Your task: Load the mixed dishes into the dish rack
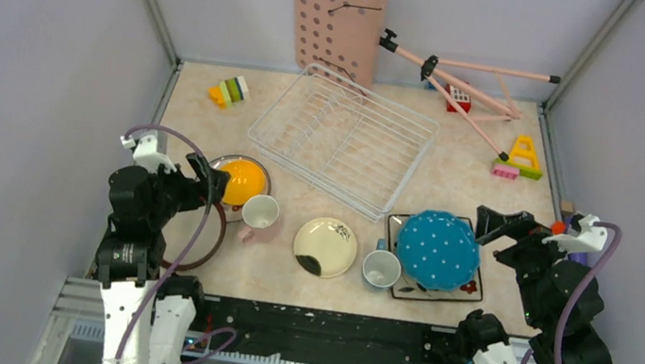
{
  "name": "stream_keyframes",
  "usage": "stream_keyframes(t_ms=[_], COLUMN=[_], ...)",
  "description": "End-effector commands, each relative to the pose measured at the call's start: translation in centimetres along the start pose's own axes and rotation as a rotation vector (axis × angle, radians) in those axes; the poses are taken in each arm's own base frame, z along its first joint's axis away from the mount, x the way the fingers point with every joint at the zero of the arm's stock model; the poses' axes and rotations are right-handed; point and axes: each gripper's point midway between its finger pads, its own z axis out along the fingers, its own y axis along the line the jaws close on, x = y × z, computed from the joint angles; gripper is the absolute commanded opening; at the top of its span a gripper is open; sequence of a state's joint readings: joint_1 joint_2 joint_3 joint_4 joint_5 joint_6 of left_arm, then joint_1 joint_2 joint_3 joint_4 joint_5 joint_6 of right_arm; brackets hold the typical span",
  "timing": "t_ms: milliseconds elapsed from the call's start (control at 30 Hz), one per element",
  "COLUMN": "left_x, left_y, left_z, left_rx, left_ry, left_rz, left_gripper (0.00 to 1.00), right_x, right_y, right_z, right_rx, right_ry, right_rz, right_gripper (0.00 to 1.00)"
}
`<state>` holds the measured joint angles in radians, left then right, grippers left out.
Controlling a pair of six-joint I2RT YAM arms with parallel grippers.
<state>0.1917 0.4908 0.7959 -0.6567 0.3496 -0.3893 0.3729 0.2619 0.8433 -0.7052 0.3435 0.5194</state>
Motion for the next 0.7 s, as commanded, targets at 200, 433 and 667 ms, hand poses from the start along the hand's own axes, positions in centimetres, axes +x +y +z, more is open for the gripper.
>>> stream_keyframes(t_ms=[200, 433, 667], left_x=[-2.1, -1.7, -0.9], left_y=[1.5, 1.3, 0.6], left_z=[-0.8, -0.7, 0.2], left_rx=[-0.122, -0.102, -0.042], left_ry=[-0.096, -0.083, -0.046], left_rz=[-0.019, -0.028, -0.019], left_gripper=[0.98, 0.98, 0.98], right_x=[0.7, 1.0, 2.9], right_y=[1.5, 1.2, 0.0], right_z=[0.4, 0.7, 1.8], right_rx=[-0.061, -0.029, 0.087], right_ry=[0.069, 0.103, 0.236], right_rz=[-0.033, -0.049, -0.078], right_gripper=[0.99, 0.99, 0.99])
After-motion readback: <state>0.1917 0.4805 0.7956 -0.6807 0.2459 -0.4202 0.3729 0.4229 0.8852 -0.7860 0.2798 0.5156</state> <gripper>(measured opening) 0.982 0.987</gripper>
